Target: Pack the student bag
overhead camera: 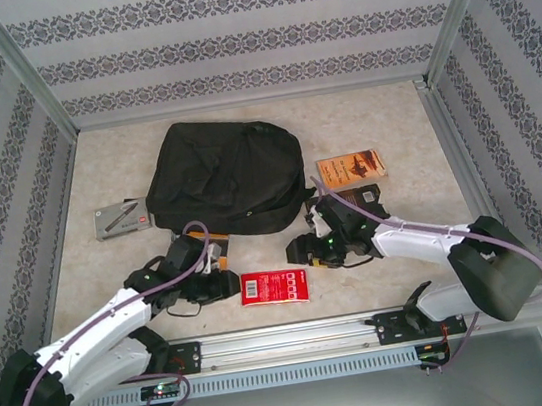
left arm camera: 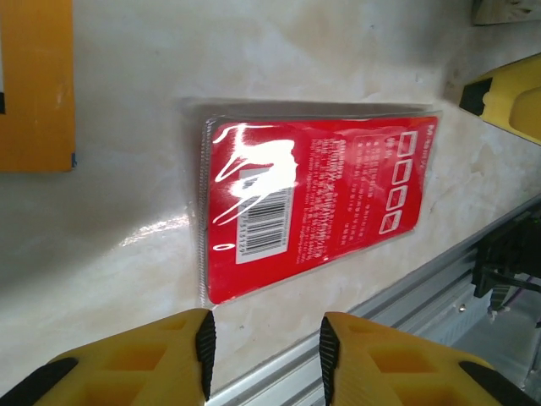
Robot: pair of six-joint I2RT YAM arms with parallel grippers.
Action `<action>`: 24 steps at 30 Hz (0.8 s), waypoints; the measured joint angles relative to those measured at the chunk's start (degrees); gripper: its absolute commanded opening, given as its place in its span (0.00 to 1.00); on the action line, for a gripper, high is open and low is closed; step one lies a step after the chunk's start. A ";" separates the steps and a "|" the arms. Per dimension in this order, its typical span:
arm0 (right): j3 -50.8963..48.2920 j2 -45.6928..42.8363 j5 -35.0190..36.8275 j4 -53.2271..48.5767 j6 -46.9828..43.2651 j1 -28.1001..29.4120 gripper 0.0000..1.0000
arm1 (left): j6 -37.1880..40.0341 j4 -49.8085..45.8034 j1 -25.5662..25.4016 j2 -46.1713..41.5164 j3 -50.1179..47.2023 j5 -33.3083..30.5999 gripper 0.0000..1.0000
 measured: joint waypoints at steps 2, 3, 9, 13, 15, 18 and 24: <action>-0.31 0.76 -0.31 0.04 -0.11 0.00 0.76 | -0.66 1.95 -0.31 1.86 -1.03 -0.24 0.39; -0.42 1.16 -0.44 0.17 -0.11 0.00 0.76 | -0.85 2.82 -0.50 3.15 -1.38 -0.31 0.39; -0.59 3.19 -1.51 1.77 0.02 0.11 0.76 | -1.18 8.48 -1.07 10.56 -1.64 -0.17 0.37; -0.57 3.50 -1.90 2.34 0.68 0.13 0.76 | -1.16 11.34 -1.36 14.84 -1.62 -0.02 0.36; -0.59 3.65 -1.99 2.62 1.49 0.11 0.76 | -1.18 11.54 -1.38 15.41 -1.46 0.00 0.35; -0.72 3.65 -2.23 3.23 2.67 0.11 0.75 | -1.18 11.50 -1.38 16.17 -1.18 0.00 0.35; -1.51 5.53 -6.25 9.22 4.15 2.40 0.73 | -1.16 10.95 -1.38 17.35 -0.52 0.00 0.33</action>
